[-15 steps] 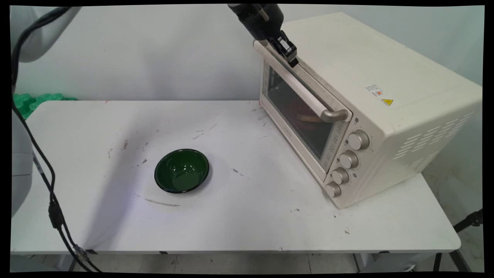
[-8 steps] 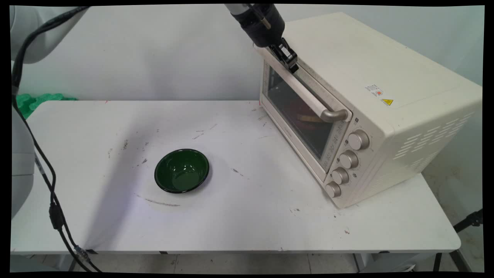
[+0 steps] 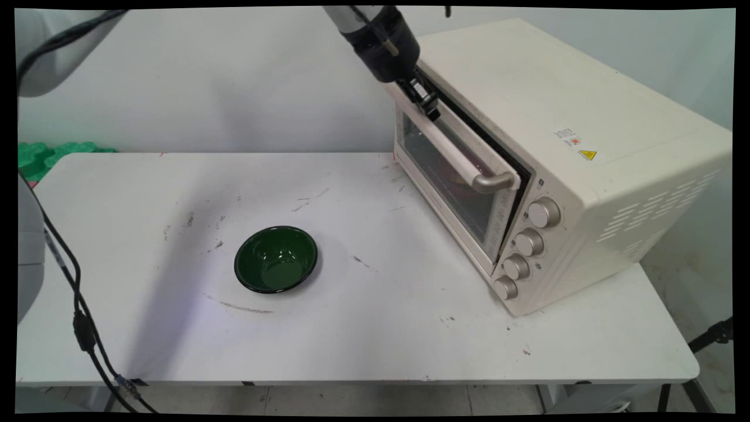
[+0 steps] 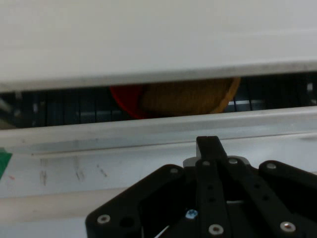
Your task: Open the oven
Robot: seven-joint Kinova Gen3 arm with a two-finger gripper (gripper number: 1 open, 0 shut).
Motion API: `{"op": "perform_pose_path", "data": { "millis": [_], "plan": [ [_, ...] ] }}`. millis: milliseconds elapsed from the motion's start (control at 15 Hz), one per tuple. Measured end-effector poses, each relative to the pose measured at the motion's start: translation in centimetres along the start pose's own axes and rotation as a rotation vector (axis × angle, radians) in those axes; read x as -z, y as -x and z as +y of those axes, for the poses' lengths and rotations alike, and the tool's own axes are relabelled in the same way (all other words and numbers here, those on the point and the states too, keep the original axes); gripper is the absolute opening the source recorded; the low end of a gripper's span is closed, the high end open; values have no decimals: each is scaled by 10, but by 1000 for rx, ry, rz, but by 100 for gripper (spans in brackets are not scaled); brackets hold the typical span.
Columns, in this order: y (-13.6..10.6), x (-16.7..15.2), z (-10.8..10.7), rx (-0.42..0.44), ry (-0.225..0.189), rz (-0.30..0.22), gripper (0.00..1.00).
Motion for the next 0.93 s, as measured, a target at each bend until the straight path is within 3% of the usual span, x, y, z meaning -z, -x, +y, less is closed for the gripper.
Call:
{"op": "perform_pose_path", "data": {
  "millis": [400,933],
  "plan": [
    [41,9,0,-14,12,-11,0],
    [115,3,-3,-41,21,6,0]
  ]
}}
